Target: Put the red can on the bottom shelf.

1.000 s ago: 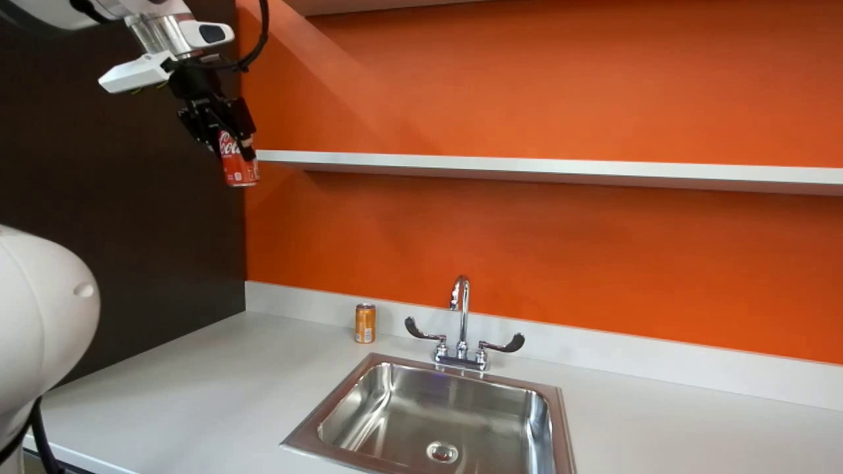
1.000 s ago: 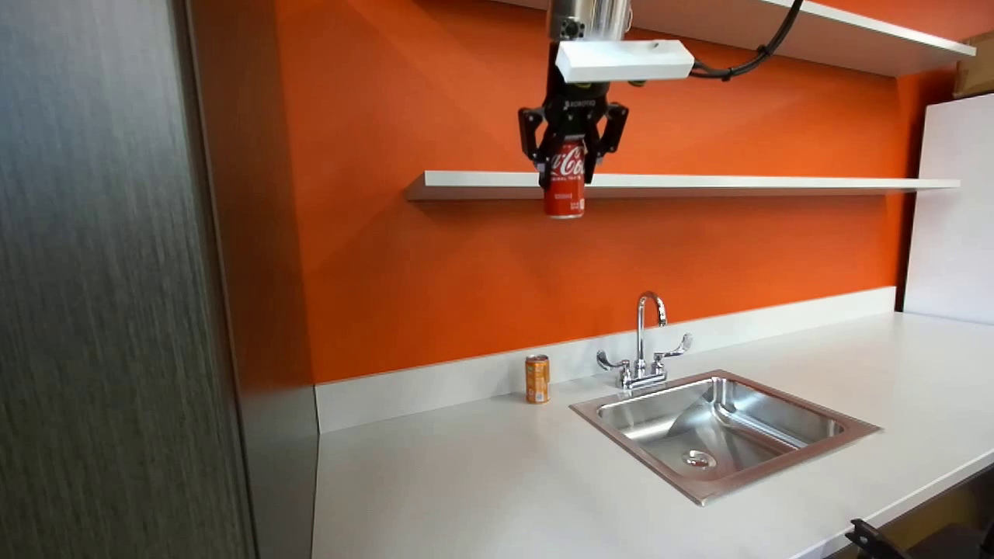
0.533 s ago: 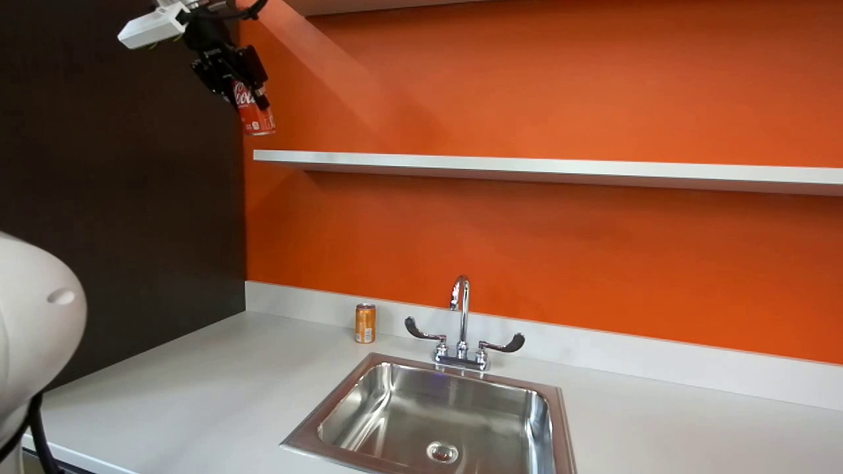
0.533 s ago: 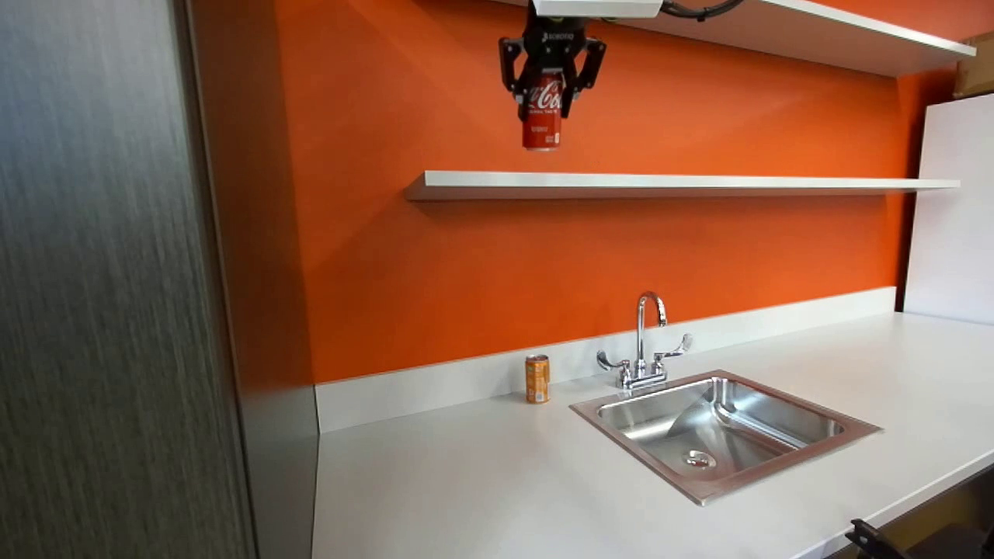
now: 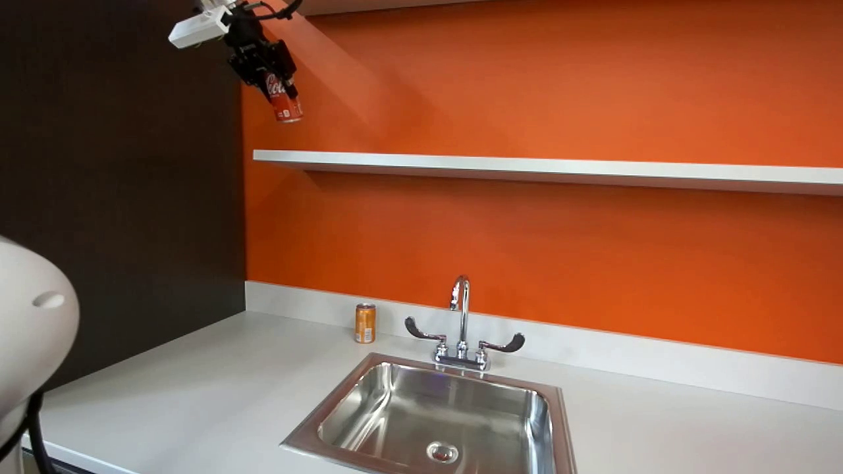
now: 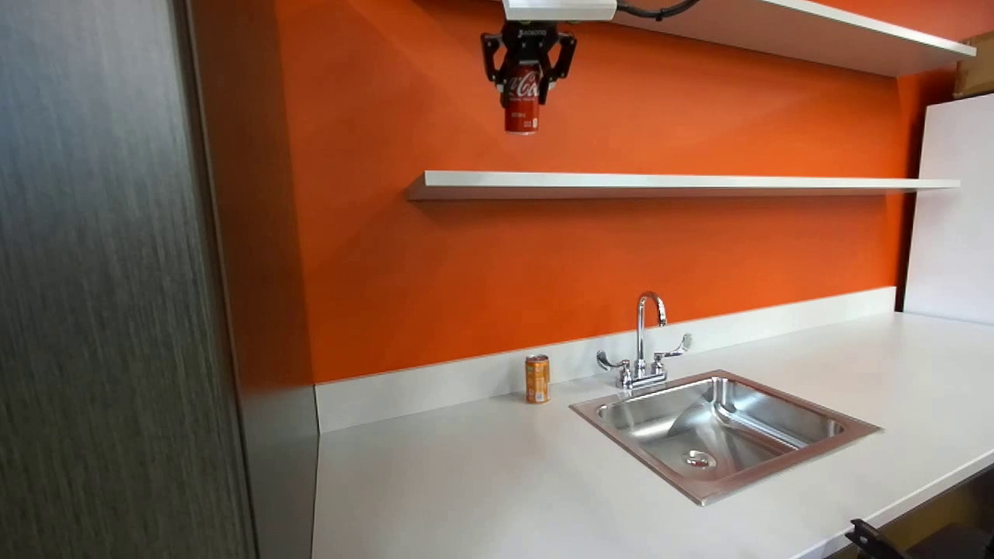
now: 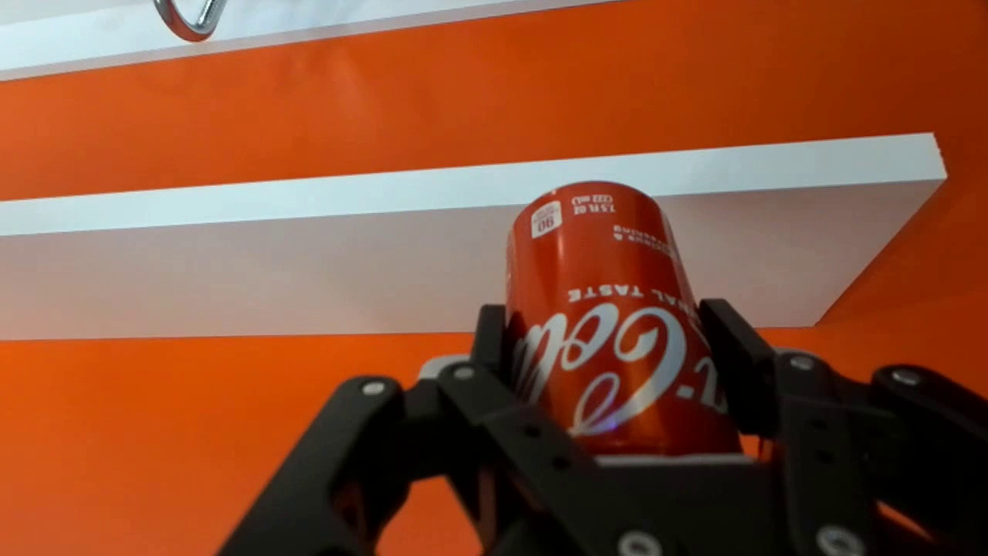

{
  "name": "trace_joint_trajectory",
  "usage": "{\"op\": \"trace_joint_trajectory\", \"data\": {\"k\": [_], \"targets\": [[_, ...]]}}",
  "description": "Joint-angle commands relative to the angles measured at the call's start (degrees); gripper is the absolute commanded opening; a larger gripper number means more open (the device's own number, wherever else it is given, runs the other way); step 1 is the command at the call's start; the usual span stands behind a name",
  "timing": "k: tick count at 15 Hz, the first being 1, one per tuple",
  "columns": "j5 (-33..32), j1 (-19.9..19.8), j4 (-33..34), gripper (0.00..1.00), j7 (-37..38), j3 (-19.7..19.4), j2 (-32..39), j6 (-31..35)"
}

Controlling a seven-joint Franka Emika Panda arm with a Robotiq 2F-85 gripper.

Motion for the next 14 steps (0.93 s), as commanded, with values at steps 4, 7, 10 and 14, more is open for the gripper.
{"op": "trace_joint_trajectory", "data": {"k": [4, 7, 10, 14], "targets": [[-5.2, 1.8, 13.1, 0.39, 2.9, -0.5, 11.8, -3.1], [-5.6, 3.5, 16.9, 0.39, 2.8, -1.9, 15.7, -4.1], [-5.8, 5.6, 20.4, 0.39, 2.8, -3.9, 18.9, -5.1], [-5.4, 8.1, 24.9, 0.39, 2.4, -6.7, 22.8, -6.8]]}}
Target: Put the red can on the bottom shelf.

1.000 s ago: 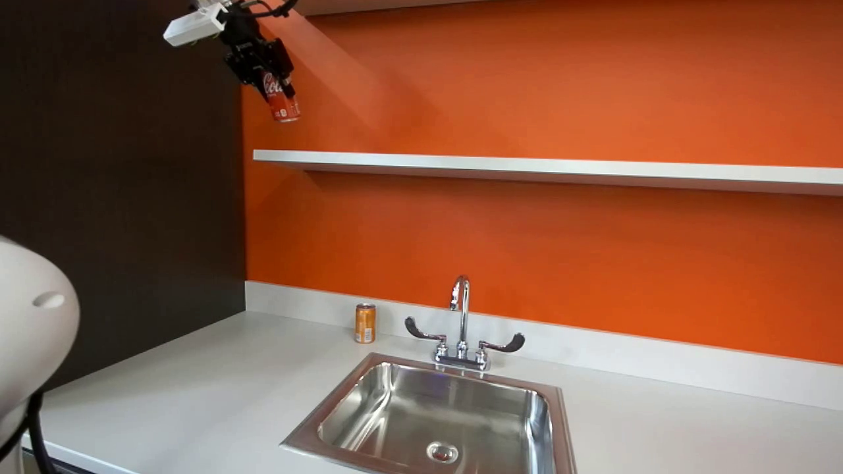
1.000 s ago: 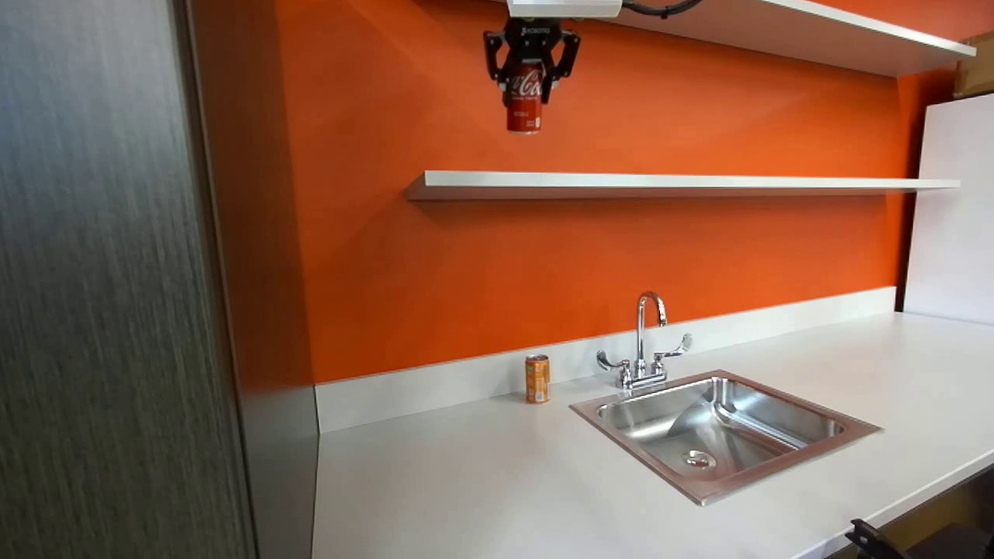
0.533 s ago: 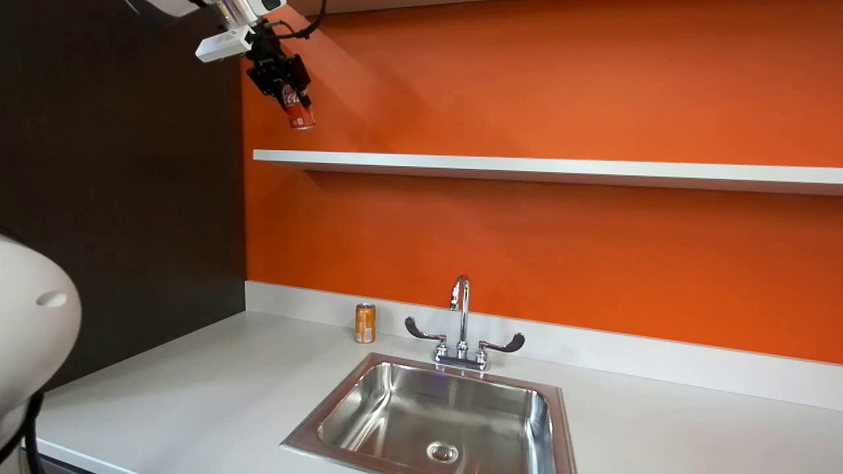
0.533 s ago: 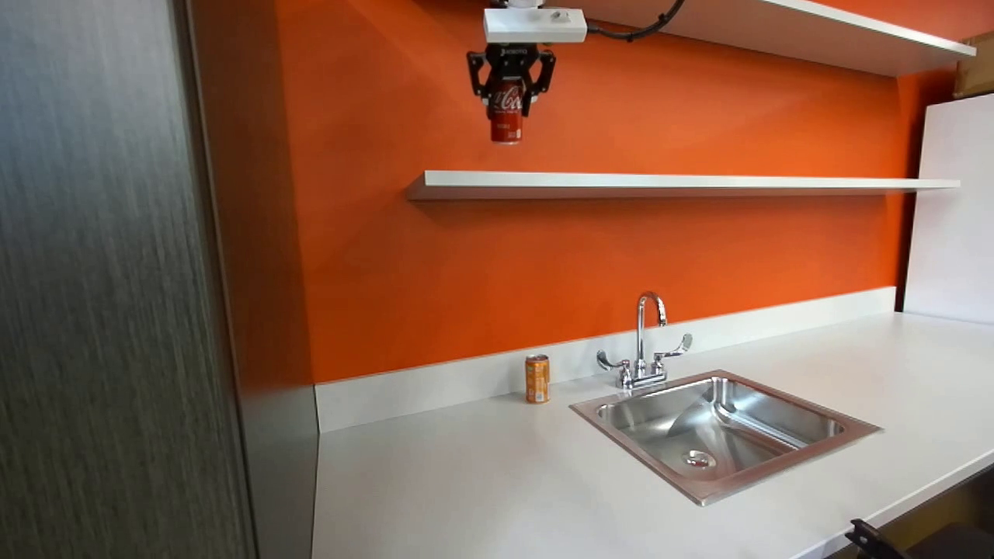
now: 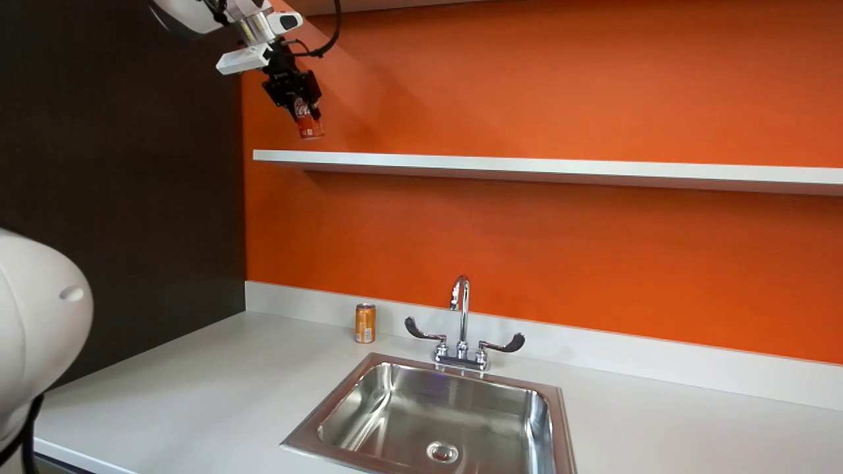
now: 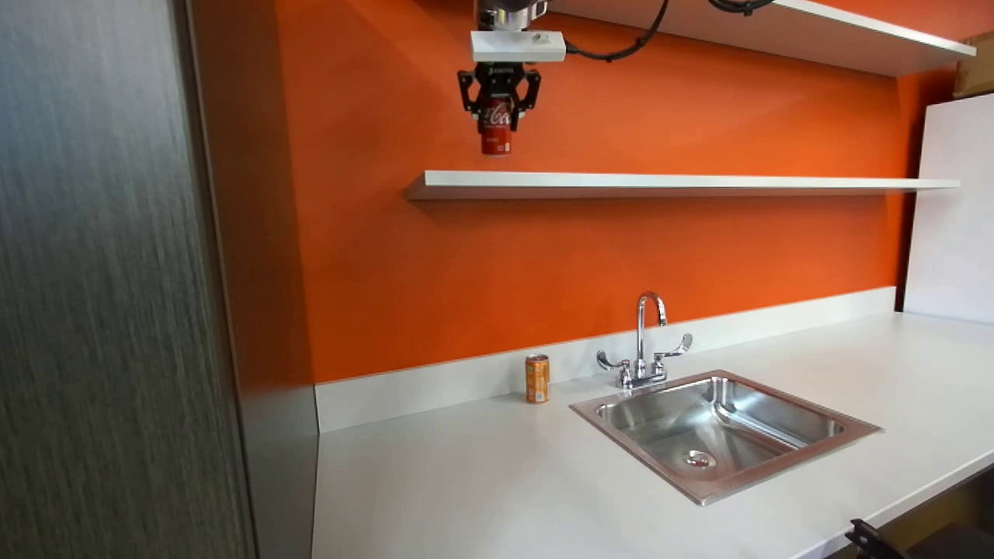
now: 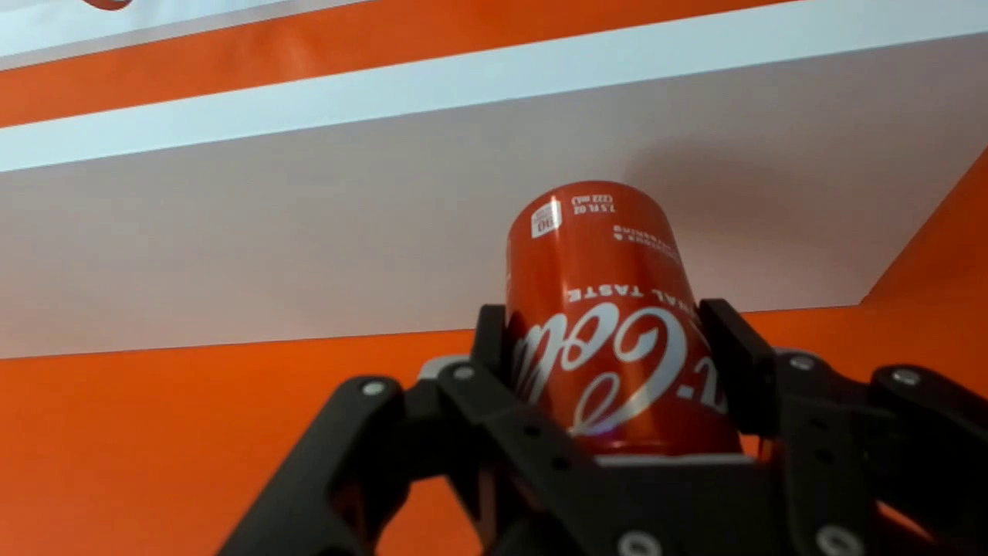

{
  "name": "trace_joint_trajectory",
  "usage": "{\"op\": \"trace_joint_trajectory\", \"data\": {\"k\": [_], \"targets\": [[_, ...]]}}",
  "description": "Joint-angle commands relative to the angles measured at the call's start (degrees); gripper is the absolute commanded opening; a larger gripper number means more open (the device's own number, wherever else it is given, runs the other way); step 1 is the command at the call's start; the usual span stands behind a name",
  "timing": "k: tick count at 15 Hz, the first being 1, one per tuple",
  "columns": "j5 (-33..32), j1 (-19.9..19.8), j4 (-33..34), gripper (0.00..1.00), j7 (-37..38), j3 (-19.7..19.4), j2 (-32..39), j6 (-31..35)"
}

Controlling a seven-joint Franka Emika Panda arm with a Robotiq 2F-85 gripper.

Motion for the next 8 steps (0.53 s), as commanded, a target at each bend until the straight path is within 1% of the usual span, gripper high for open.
{"op": "trace_joint_trajectory", "data": {"k": [1, 8], "targets": [[-1.0, 3.1, 7.4, 0.39, 0.6, -2.7, 4.5, -3.7], [0.3, 6.5, 14.7, 0.39, -0.4, -6.3, 10.1, -8.6]]}}
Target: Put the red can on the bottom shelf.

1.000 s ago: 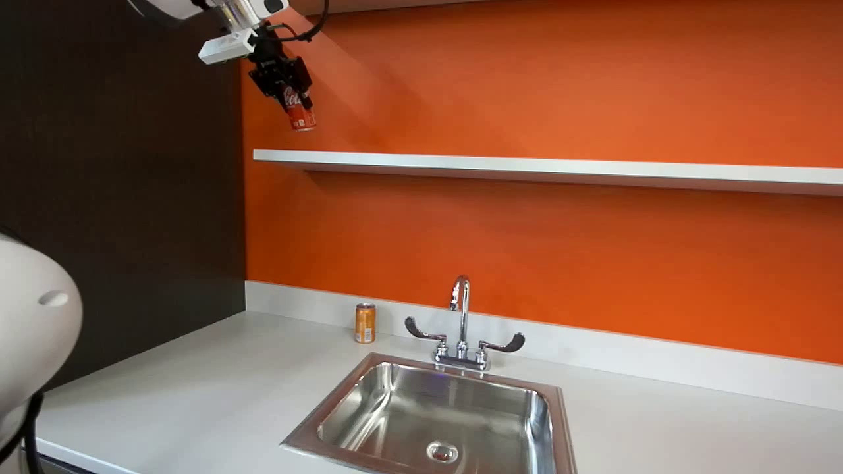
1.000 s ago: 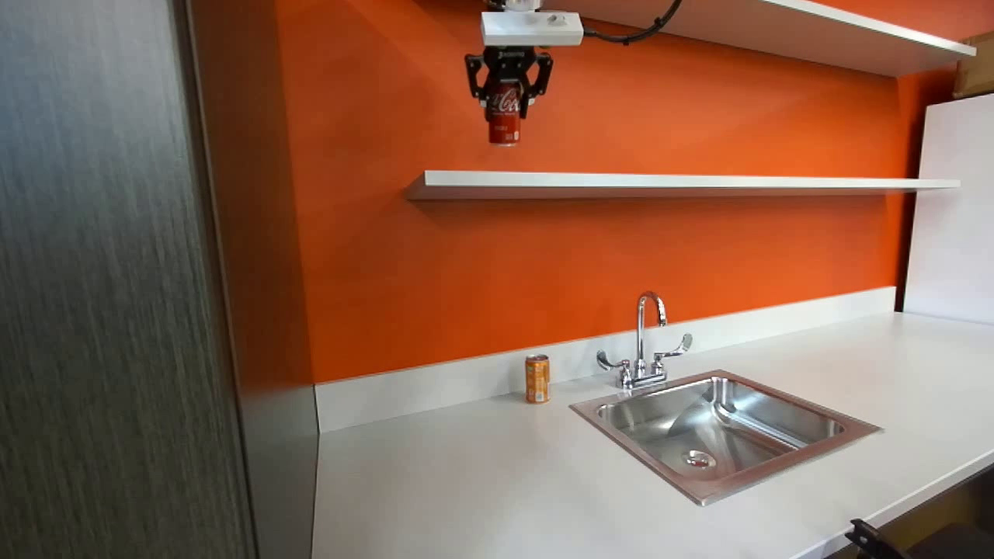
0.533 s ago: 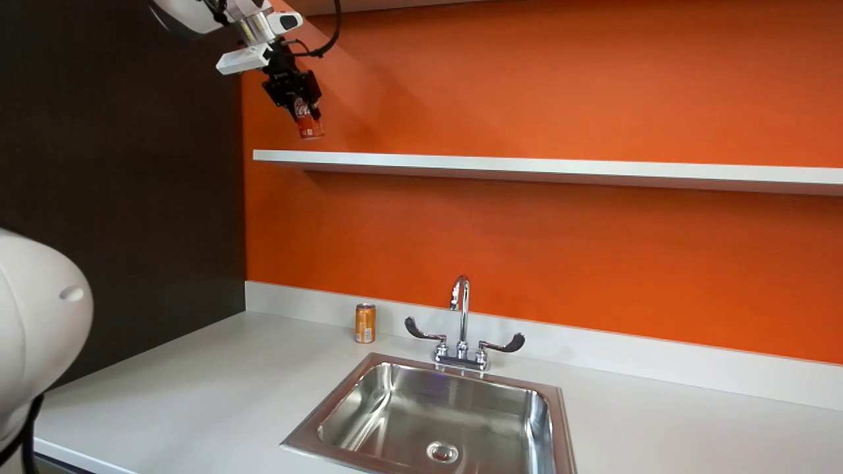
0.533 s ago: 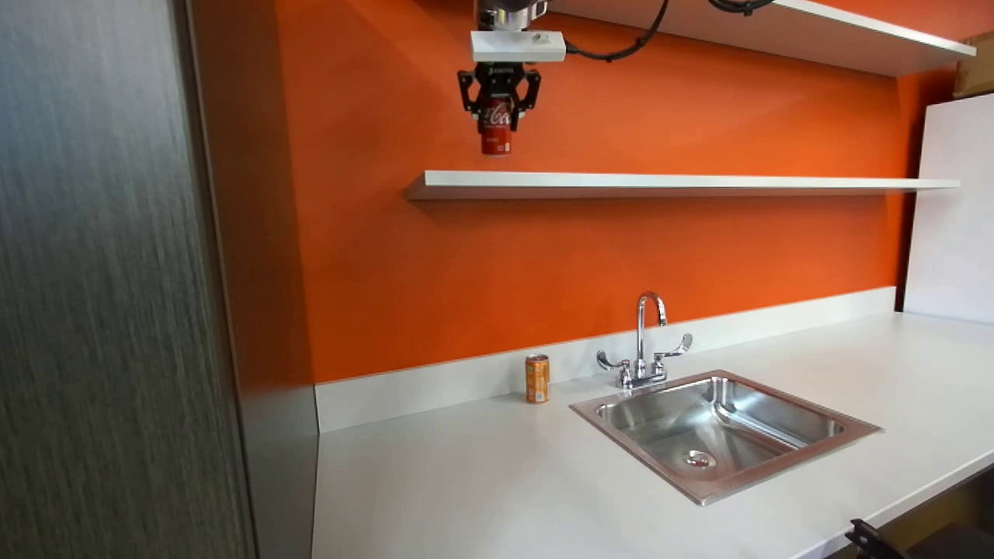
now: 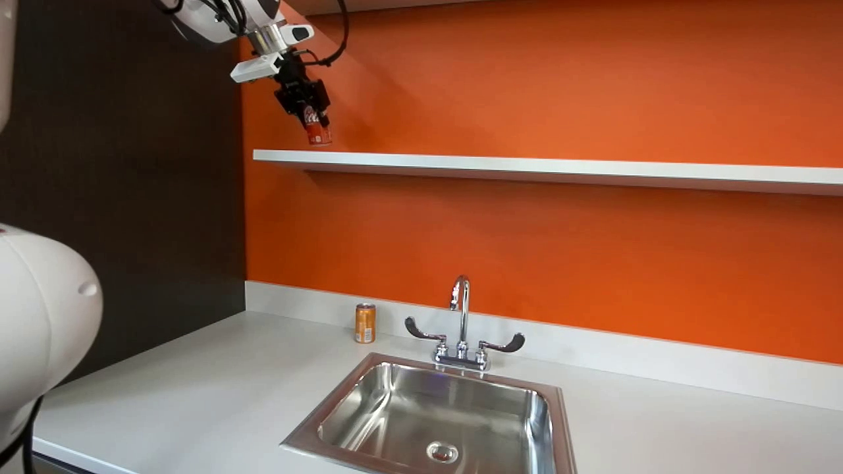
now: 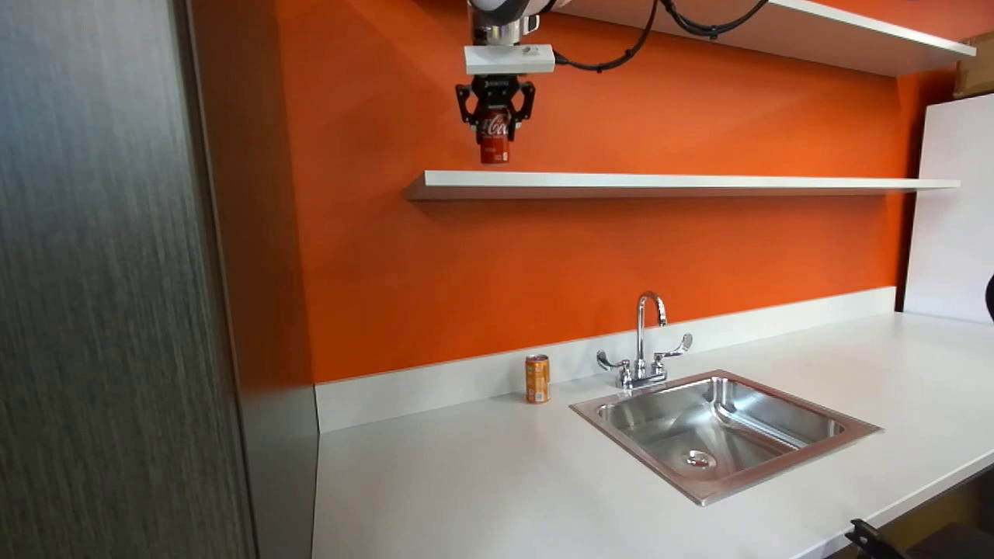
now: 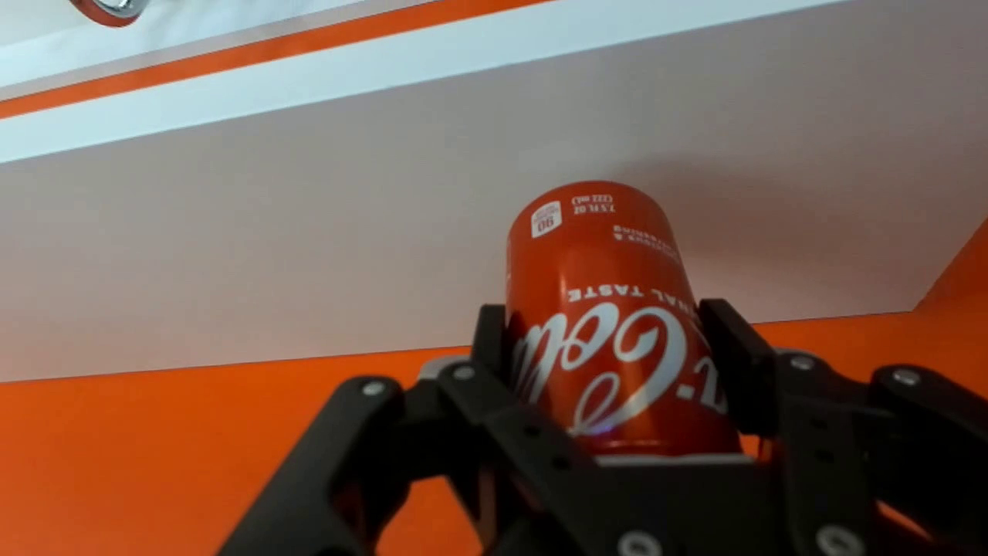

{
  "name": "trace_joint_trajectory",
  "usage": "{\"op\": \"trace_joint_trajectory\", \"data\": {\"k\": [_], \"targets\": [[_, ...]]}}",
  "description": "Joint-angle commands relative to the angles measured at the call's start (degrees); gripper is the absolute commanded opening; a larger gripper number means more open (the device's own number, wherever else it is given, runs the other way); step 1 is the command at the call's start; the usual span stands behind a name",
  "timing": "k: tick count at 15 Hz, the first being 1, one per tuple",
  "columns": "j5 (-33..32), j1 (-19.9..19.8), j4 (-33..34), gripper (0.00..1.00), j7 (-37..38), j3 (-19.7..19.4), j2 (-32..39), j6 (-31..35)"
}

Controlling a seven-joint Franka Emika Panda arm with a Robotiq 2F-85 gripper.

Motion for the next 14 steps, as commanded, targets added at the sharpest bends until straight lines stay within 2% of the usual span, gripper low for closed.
{"op": "trace_joint_trajectory", "data": {"k": [1, 3, 4, 14], "targets": [[0.6, 2.4, 7.0, 0.39, -0.5, -2.0, 3.9, -4.7], [0.8, 3.2, 8.7, 0.39, -0.6, -2.7, 5.2, -5.8], [0.5, 2.1, 9.1, 0.39, -0.4, -1.4, 5.6, -6.2], [0.7, 2.0, 14.2, 0.39, -0.5, -1.6, 9.4, -8.7]]}}
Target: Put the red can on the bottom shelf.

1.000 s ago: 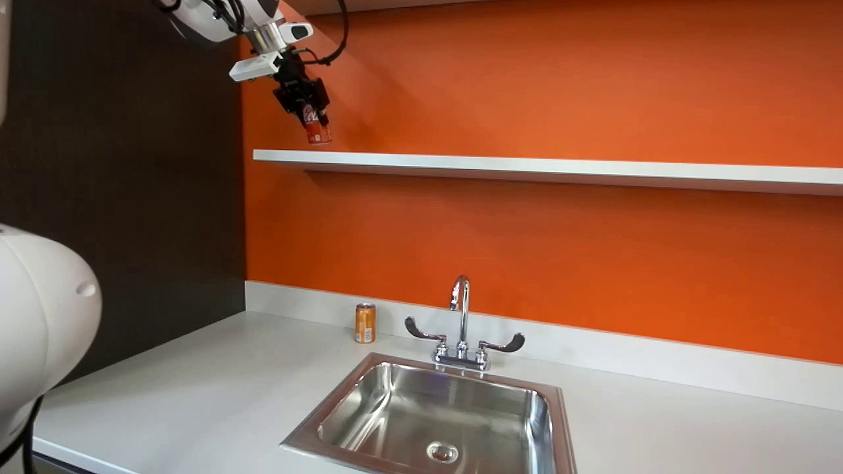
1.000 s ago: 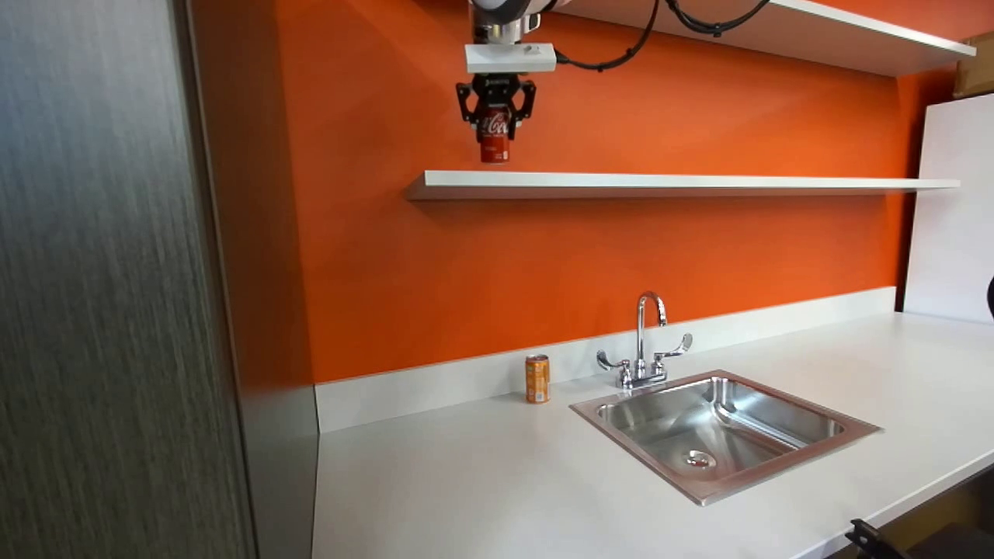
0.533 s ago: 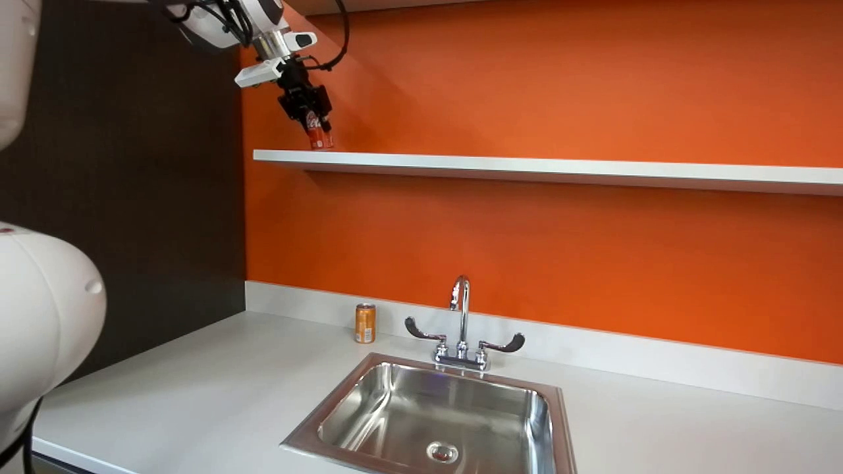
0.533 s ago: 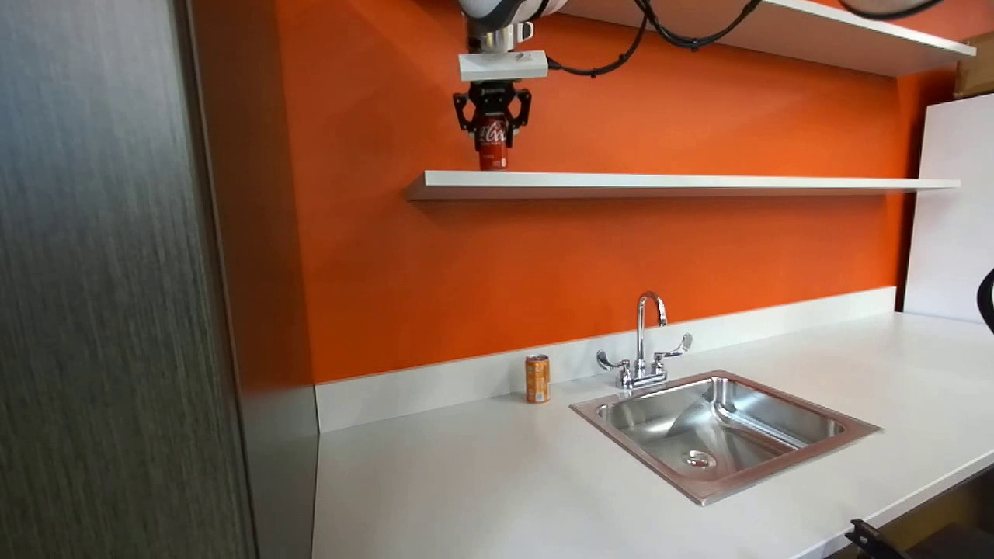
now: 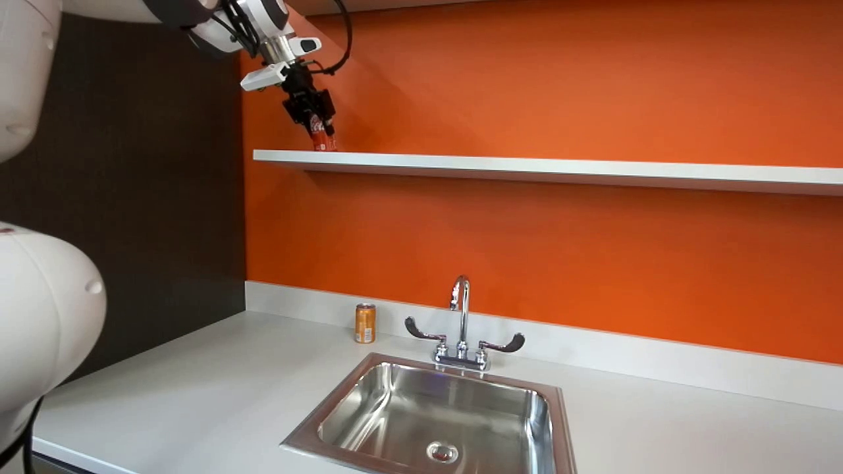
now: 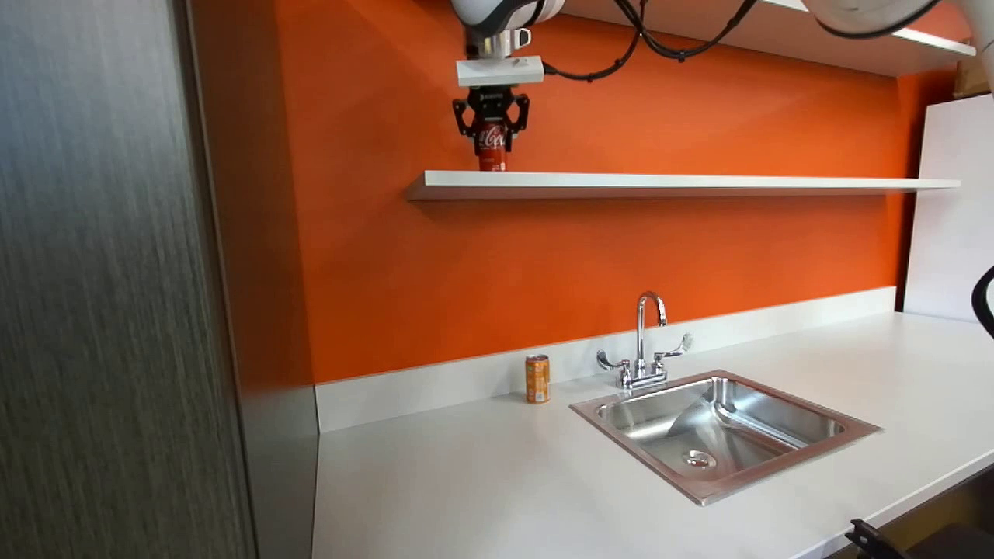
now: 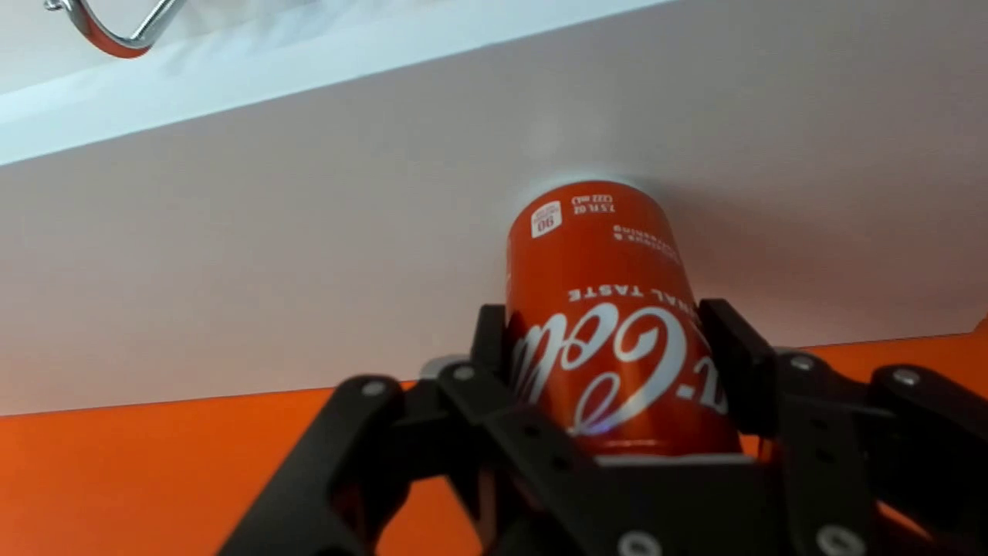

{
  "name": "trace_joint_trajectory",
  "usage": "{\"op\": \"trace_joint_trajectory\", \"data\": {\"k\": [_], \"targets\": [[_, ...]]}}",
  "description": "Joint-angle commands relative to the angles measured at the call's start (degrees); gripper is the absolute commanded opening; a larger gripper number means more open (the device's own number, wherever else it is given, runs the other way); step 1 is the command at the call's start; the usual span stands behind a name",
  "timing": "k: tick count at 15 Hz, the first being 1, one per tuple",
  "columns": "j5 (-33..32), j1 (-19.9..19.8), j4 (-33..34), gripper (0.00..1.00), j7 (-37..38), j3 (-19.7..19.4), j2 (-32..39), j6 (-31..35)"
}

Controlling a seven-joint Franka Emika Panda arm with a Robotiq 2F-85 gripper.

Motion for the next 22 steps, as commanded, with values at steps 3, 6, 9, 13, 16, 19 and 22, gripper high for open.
{"op": "trace_joint_trajectory", "data": {"k": [3, 6, 9, 13, 16, 19, 22], "targets": [[0.8, 0.1, 6.1, 0.87, -0.6, -0.1, 3.2, -3.5], [1.0, 0.1, 7.8, 0.99, -0.4, -0.1, 4.4, -4.3], [0.9, 0.2, 8.5, 1.0, -0.1, -0.1, 4.6, -4.3], [1.3, 0.0, 6.1, 1.0, 0.3, 0.2, 2.8, -2.9], [2.2, -0.1, 3.1, 1.0, 1.1, 0.4, 0.8, -1.9], [2.9, -0.2, -0.4, 1.0, 2.3, 0.4, -1.8, -0.1], [3.3, -0.3, -4.9, 1.0, 4.2, 0.2, -5.1, 1.8]]}}
